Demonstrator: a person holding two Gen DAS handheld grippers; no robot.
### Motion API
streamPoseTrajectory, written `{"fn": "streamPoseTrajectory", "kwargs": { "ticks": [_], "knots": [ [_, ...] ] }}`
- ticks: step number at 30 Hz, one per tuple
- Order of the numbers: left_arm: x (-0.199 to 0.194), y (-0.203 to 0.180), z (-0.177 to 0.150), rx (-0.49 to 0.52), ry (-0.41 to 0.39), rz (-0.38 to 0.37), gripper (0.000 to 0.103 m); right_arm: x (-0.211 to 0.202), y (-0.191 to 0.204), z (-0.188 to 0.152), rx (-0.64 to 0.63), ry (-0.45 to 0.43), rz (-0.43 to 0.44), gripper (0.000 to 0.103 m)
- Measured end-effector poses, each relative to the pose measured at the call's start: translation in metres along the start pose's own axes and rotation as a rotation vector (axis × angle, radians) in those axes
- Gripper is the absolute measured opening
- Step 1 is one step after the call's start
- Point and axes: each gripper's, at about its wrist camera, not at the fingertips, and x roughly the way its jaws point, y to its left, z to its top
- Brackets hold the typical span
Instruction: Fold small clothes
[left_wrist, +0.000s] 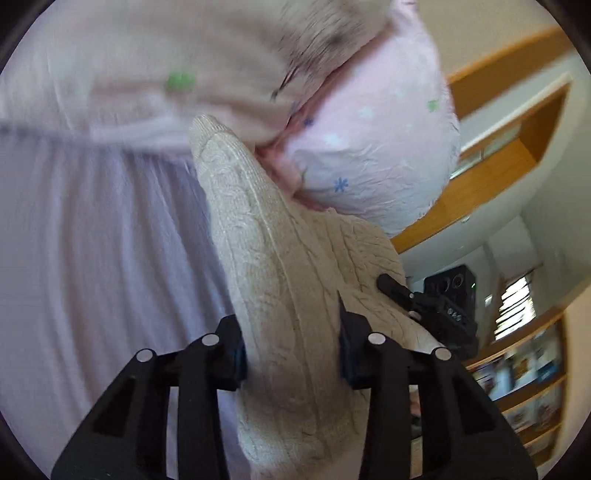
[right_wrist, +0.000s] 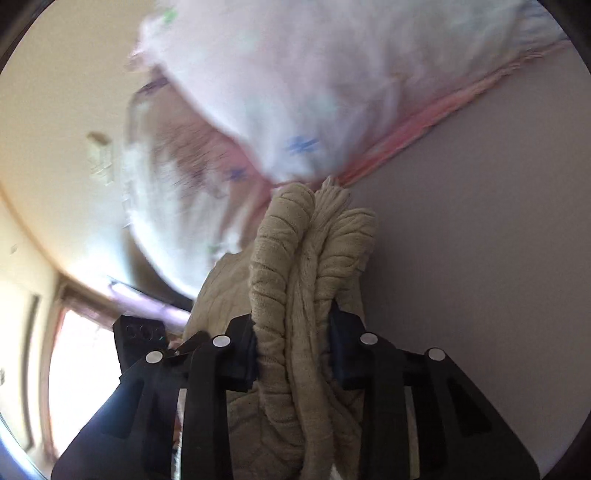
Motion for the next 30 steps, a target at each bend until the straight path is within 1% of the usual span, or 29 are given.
{"fn": "streamPoseTrajectory", "kwargs": {
  "ticks": [1, 2, 3, 4, 5, 6, 7, 8, 10, 12, 13, 14, 15, 16, 17, 18, 19, 20, 21, 22, 23, 24, 25, 26, 27, 28, 29, 30],
  "knots": [
    [-0.012, -0.003, 0.001, 0.065, -0.017, 0.078, 0.043, 0.011, 0.010, -0.002, -0.044, 0.031, -0.042, 0.037],
    [-0.017, -0.003, 0.002, 0.105, -0.024, 0.150, 0.050, 0.019, 0.016, -0.003, -0.073, 0.046, -0.128, 0.042],
    [-0.024, -0.002, 0.003, 0.135, -0.038, 0.247, 0.052, 0.019, 0.015, -0.001, -0.072, 0.033, -0.180, 0.043],
    [-0.031, 0.000, 0.003, 0.145, -0.060, 0.318, 0.055, 0.009, 0.011, 0.002, -0.056, -0.028, -0.204, 0.046],
    [-0.040, 0.001, 0.001, 0.156, -0.095, 0.352, 0.061, -0.001, 0.008, 0.003, -0.042, -0.088, -0.203, 0.050],
    [-0.047, 0.000, -0.001, 0.168, -0.119, 0.358, 0.065, -0.012, 0.005, 0.004, -0.031, -0.140, -0.177, 0.050],
    [-0.054, -0.002, -0.003, 0.182, -0.143, 0.362, 0.071, -0.017, 0.005, 0.004, -0.032, -0.160, -0.146, 0.050],
    [-0.058, -0.006, -0.006, 0.197, -0.160, 0.364, 0.073, -0.018, 0.007, 0.003, -0.041, -0.172, -0.118, 0.050],
    [-0.064, -0.019, -0.011, 0.228, -0.177, 0.352, 0.076, -0.008, 0.013, 0.002, -0.082, -0.148, -0.131, 0.050],
    [-0.061, -0.033, -0.017, 0.263, -0.162, 0.329, 0.077, 0.018, 0.022, 0.001, -0.129, -0.068, -0.175, 0.049],
    [-0.056, -0.042, -0.019, 0.285, -0.159, 0.324, 0.078, 0.028, 0.023, 0.002, -0.140, -0.026, -0.185, 0.034],
    [-0.055, -0.047, -0.022, 0.301, -0.158, 0.322, 0.078, 0.035, 0.024, 0.000, -0.165, -0.015, -0.213, 0.014],
    [-0.052, -0.050, -0.022, 0.310, -0.157, 0.317, 0.078, 0.034, 0.029, -0.002, -0.206, -0.033, -0.250, 0.014],
    [-0.052, -0.053, -0.026, 0.318, -0.155, 0.312, 0.078, 0.028, 0.033, -0.003, -0.226, -0.064, -0.273, 0.011],
    [-0.052, -0.057, -0.028, 0.323, -0.153, 0.308, 0.078, 0.015, 0.036, -0.002, -0.231, -0.123, -0.285, 0.008],
    [-0.053, -0.059, -0.031, 0.323, -0.150, 0.301, 0.078, 0.000, 0.036, -0.003, -0.210, -0.171, -0.302, 0.007],
    [-0.057, -0.060, -0.034, 0.321, -0.148, 0.290, 0.078, -0.012, 0.032, -0.002, -0.186, -0.214, -0.354, 0.007],
    [-0.060, -0.060, -0.037, 0.321, -0.148, 0.285, 0.078, -0.017, 0.025, -0.002, -0.172, -0.240, -0.475, 0.008],
    [-0.064, -0.060, -0.040, 0.326, -0.149, 0.281, 0.078, -0.015, 0.019, 0.001, -0.162, -0.230, -0.557, 0.008],
    [-0.067, -0.060, -0.043, 0.334, -0.150, 0.285, 0.078, -0.014, 0.011, 0.002, -0.127, -0.206, -0.590, 0.009],
    [-0.070, -0.059, -0.044, 0.344, -0.150, 0.293, 0.078, -0.022, 0.003, 0.000, -0.062, -0.200, -0.544, 0.011],
    [-0.075, -0.057, -0.048, 0.344, -0.152, 0.298, 0.079, -0.034, 0.003, -0.005, -0.027, -0.218, -0.487, 0.013],
    [-0.078, -0.054, -0.050, 0.340, -0.154, 0.297, 0.082, -0.047, 0.009, -0.012, -0.024, -0.248, -0.433, 0.019],
    [-0.084, -0.049, -0.053, 0.327, -0.158, 0.290, 0.084, -0.060, 0.022, -0.022, -0.067, -0.279, -0.359, 0.046],
    [-0.086, -0.045, -0.054, 0.318, -0.160, 0.283, 0.085, -0.069, 0.035, -0.031, -0.118, -0.306, -0.319, 0.065],
    [-0.088, -0.041, -0.055, 0.301, -0.163, 0.274, 0.087, -0.076, 0.045, -0.040, -0.161, -0.332, -0.307, 0.089],
    [-0.090, -0.035, -0.057, 0.273, -0.164, 0.265, 0.089, -0.085, 0.053, -0.052, -0.210, -0.347, -0.311, 0.092],
    [-0.091, -0.029, -0.058, 0.236, -0.161, 0.257, 0.089, -0.089, 0.057, -0.059, -0.229, -0.334, -0.326, 0.092]
  ]
}}
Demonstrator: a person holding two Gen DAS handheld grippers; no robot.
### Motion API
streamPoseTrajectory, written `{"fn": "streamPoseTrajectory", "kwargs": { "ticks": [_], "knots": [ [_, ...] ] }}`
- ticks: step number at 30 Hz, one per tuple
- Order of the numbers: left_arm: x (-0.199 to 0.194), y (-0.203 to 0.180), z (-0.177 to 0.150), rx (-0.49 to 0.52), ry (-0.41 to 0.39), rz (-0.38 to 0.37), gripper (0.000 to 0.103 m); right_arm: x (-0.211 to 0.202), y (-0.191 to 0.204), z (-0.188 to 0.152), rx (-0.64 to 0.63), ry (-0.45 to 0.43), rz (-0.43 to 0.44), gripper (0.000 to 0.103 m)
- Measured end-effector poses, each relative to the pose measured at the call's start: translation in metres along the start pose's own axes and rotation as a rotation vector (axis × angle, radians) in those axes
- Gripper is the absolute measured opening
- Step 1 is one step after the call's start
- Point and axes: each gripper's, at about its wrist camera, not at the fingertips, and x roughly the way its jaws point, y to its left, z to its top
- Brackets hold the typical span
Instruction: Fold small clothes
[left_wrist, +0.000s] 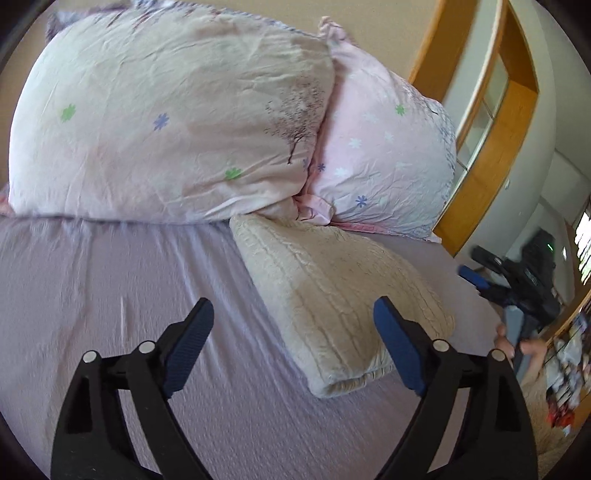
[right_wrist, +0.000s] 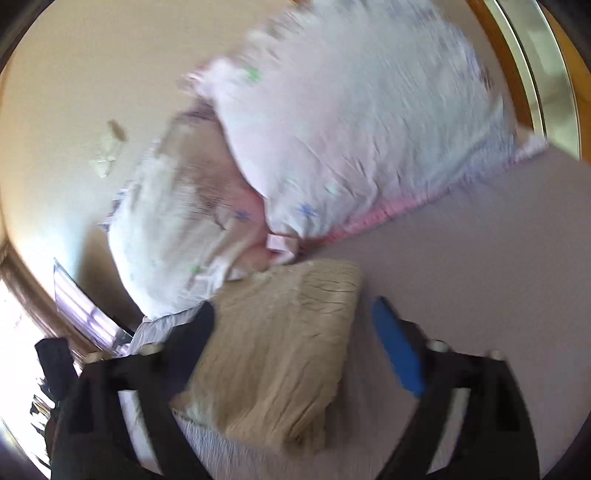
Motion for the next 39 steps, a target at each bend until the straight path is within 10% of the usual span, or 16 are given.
{"fn": "streamPoseTrajectory", "kwargs": {
  "ticks": [5, 9, 15, 39],
  "knots": [
    [0.001, 0.008, -0.021, -0.130, 0.135, -0.017, 0.098, -0.012, -0.007, -0.033, 0.062, 0.166, -0.046, 0.092],
    [-0.014, -0.015, -0.046, -0.059, 0.172, 0.202, 0.101, -0.023, 0.023, -0.072, -0.213, 0.206, -0.287, 0.097],
    [0.003, -0.051, -0.070, 0.101, 0.270, 0.385, 0.101, -0.004, 0.057, -0.121, -0.400, 0.266, -0.358, 0.102],
    [0.039, -0.054, -0.076, 0.087, 0.316, 0.393, 0.101, 0.038, 0.056, -0.127, -0.331, 0.316, -0.443, 0.102]
  ]
}}
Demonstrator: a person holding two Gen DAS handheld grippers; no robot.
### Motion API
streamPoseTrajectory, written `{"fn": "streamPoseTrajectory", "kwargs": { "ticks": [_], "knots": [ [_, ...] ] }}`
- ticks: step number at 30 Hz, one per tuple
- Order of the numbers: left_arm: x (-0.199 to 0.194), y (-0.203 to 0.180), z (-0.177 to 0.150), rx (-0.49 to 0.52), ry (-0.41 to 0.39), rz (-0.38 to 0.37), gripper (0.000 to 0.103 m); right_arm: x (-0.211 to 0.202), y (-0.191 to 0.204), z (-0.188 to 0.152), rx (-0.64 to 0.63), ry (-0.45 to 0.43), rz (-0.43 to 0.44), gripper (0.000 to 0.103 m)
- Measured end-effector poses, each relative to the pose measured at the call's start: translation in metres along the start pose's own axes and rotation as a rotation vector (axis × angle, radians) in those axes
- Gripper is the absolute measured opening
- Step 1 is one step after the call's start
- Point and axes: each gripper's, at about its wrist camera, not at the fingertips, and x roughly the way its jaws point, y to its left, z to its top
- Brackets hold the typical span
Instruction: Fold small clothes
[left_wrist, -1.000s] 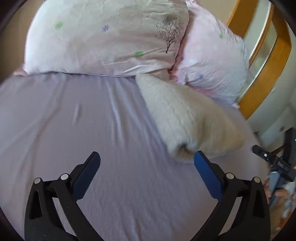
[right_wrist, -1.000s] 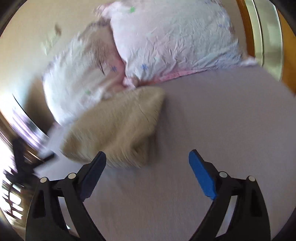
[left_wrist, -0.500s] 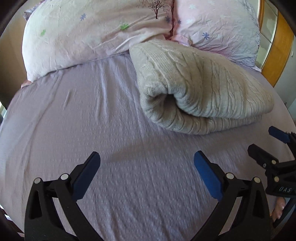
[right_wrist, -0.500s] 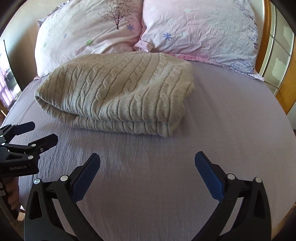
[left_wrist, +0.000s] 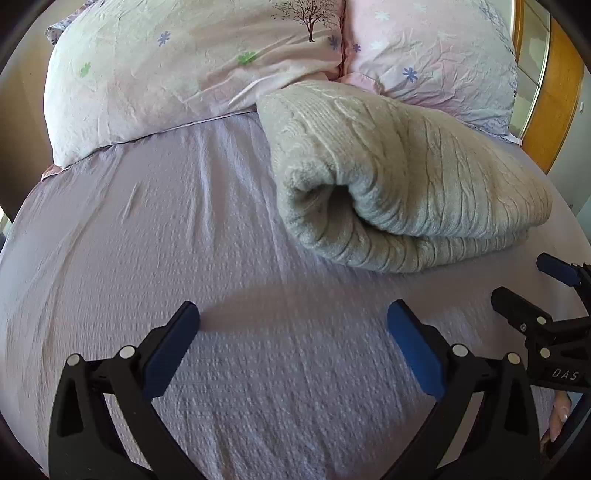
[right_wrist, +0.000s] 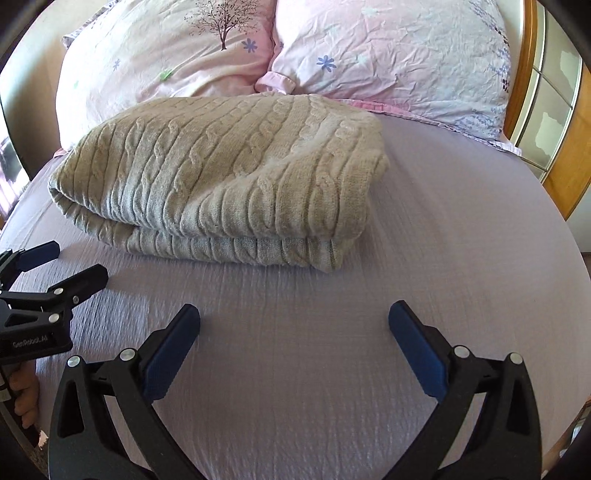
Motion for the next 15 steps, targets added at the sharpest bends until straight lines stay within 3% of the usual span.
{"fn": "streamPoseTrajectory", "kwargs": {
  "ticks": [15],
  "knots": [
    [0.0011, 0.0001, 0.0017, -0.004, -0.001, 0.001, 0.101, -0.0008, -0.0003, -0.0002, -0.001, 0.002, -0.001, 0.102]
  ]
}}
